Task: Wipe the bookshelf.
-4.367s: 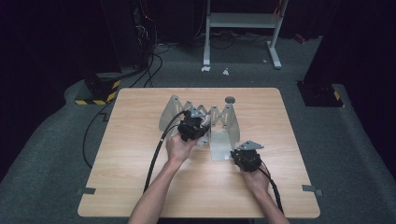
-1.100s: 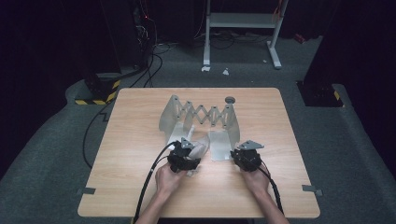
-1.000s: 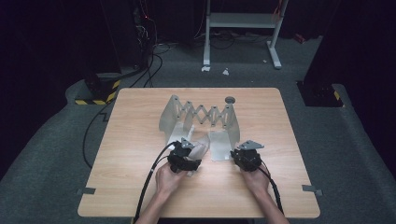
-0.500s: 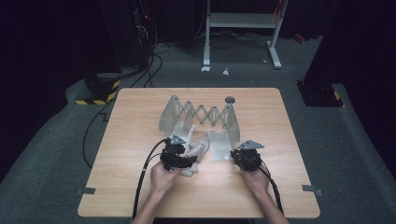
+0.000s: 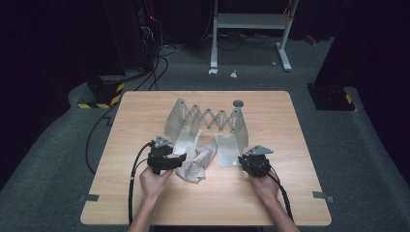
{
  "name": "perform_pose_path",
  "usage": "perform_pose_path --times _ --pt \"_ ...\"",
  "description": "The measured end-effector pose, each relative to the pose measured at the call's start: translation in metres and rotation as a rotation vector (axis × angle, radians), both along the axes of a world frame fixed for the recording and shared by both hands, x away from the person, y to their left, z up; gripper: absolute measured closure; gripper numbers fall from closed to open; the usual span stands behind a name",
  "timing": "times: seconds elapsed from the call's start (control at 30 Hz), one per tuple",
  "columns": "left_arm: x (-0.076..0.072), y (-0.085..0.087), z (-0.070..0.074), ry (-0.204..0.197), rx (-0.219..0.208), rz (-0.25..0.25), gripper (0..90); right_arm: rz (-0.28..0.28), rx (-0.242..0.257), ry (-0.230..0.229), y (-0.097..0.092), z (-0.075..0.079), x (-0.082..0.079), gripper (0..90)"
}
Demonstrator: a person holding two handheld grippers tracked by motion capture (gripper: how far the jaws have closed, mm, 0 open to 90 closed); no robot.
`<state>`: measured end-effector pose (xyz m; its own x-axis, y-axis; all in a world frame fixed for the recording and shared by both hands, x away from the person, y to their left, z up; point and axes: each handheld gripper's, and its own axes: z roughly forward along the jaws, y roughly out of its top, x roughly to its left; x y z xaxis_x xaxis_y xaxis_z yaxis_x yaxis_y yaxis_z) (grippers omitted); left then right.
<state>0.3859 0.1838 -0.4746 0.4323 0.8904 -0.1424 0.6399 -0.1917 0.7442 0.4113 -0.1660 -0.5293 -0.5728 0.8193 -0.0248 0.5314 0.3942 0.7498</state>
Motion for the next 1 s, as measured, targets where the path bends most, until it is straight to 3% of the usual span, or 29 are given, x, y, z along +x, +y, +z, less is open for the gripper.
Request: perform_pose_path --times 0.1,0.17,0.3,0.4,0.47,0.6,0.83,1.0 --pt "0.002 0.01 -0.003 0.013 -0.007 0.021 35.8 -0.001 0.007 0.006 0.0 0.0 0.0 77.7" --pt "0.005 0.014 -0.006 0.01 0.017 0.046 36.7 0.001 0.003 0.003 0.0 0.0 0.0 77.6" --pt "0.015 0.021 -0.014 0.011 0.023 0.082 39.7 0.0 0.008 0.007 -0.001 0.0 0.0 77.5" --pt "0.024 0.024 -0.022 0.008 0.016 0.094 44.0 0.001 0.003 0.003 0.0 0.0 0.0 77.3" --pt "0.03 0.025 -0.028 0.009 0.043 0.095 46.1 0.002 0.003 0.002 0.0 0.0 0.0 77.2" --pt "0.038 0.025 -0.037 0.018 0.055 0.113 49.0 0.002 0.003 0.002 0.0 0.0 0.0 77.2" --pt "0.046 0.024 -0.046 -0.018 0.03 0.114 55.9 0.001 0.007 0.006 0.0 0.0 0.0 77.2" --pt "0.051 0.023 -0.051 -0.008 0.017 0.12 58.4 0.002 0.005 0.004 0.0 0.0 0.0 77.2"
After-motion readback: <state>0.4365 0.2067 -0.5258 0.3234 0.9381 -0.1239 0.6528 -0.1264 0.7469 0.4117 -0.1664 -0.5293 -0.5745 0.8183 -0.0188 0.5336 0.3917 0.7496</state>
